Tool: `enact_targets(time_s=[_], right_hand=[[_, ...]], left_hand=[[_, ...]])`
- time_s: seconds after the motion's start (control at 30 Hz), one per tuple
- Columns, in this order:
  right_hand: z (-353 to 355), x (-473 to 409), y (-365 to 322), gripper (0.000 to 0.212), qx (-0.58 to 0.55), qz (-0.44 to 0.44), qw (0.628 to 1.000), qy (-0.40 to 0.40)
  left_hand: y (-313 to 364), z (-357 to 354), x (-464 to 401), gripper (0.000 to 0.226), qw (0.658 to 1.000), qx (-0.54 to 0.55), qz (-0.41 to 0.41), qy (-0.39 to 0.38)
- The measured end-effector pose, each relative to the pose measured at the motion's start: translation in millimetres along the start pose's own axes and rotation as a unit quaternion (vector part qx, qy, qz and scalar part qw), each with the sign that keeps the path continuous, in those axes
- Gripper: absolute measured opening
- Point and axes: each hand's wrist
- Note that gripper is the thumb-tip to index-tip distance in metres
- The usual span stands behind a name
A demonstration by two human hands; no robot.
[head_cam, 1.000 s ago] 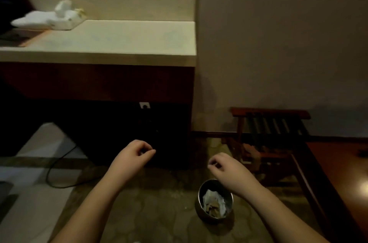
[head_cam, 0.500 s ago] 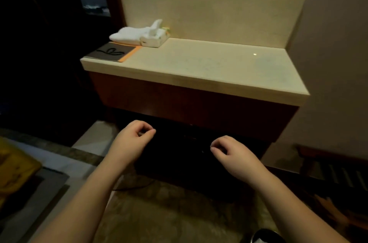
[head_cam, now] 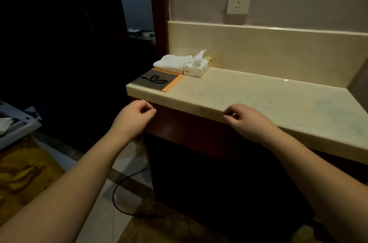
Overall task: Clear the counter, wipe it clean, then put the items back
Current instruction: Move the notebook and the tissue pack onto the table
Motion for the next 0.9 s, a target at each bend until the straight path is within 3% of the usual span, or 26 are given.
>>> enact_targets(time_s=[0.5, 0.73, 0.9], right_hand=[[0.1, -246.4, 59.5, 0.035, -0.067, -0.124, 0.990, -0.001], [-22.4, -308.9, 80.0, 0.026, -0.184, -0.193, 0.964, 0.011], [-35.8, -330.0, 91.0, 0.036, -0.258, -0.232, 0.937, 0.036]], left_hand=[[-23.0, -31.2, -207.1, 0.014, 0.985, -0.143, 0.078, 0.059], [-40.2, -52.0, -267.3, 0.040, 0.951, -0.255, 0.167, 0.054], [-38.3, -57.0, -284.8, 0.055, 0.933, -0.297, 0.202, 0.021]])
Point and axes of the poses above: each hand's wrist, its own x-axis away from the middle knuckle, its own z-axis out of the back of the hand, y = z × x, and after that the axes turned 7 degrees about z, right-handed
